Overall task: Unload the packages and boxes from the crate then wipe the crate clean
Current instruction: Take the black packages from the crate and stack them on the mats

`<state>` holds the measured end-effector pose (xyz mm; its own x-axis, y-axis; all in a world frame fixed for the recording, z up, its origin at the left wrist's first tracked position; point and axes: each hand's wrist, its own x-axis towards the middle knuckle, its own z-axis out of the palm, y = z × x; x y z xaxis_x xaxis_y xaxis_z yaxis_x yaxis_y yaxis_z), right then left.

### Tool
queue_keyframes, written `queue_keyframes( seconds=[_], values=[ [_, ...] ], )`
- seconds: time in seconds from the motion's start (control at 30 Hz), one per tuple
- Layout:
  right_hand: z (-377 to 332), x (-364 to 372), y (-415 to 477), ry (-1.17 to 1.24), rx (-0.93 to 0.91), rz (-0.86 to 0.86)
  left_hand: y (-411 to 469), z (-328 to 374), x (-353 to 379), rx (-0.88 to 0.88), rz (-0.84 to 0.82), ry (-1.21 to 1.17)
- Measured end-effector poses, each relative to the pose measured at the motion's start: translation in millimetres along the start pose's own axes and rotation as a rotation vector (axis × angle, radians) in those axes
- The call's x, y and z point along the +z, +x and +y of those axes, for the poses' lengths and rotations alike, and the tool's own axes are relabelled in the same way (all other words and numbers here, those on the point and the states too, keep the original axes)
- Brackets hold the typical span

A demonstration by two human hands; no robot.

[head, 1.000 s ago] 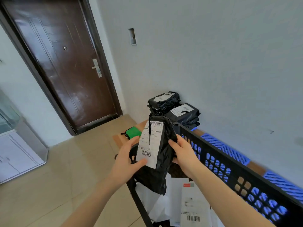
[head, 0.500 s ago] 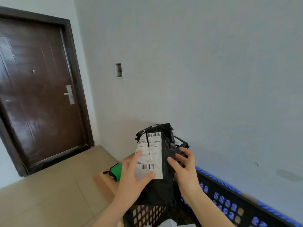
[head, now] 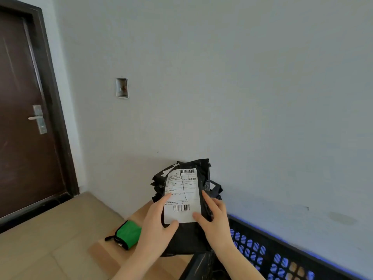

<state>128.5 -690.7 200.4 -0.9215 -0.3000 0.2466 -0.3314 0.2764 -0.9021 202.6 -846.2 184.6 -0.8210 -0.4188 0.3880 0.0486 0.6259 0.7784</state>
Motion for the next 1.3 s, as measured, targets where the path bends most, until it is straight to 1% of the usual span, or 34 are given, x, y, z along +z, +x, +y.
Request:
queue_keyframes(
  seconds=[0.07, 0.2, 0.33, 0.47, 0.57, 0.67, 0.83, 0.93, 1.13, 1.3],
  values=[
    [2, 9, 16, 0.036, 0.041, -0.028, 15, -10, 7, -0.003, 0.008, -0.011],
    [10, 27, 52, 0.061, 0.051, 0.038, 57, -30, 18, 0.026, -0.001, 0.034],
    [23, 37, 83, 0.052, 0.101, 0.051, 100, -44, 28, 0.023, -0.076, 0.067],
    [32, 45, 116, 0.026, 0.122, 0.052, 148, -61, 42, 0.06, -0.139, 0.098],
    [46, 52, 137, 0.005, 0.196, 0.074, 174, -74, 61, 0.049, -0.192, 0.118],
    [66, 57, 160, -0.045, 0.28, 0.135, 197, -87, 82, 0.069, -0.277, 0.114],
    [100, 69, 202, -0.15, 0.409, 0.24, 247, -117, 124, 0.122, -0.438, 0.034],
    [125, 83, 227, -0.179, 0.492, 0.277, 272, -143, 150, 0.115, -0.51, -0.001],
    [162, 106, 263, -0.211, 0.604, 0.318, 306, -193, 195, 0.144, -0.677, -0.023],
    [182, 115, 281, -0.266, 0.672, 0.309, 320, -211, 221, 0.202, -0.749, -0.005]
  ],
)
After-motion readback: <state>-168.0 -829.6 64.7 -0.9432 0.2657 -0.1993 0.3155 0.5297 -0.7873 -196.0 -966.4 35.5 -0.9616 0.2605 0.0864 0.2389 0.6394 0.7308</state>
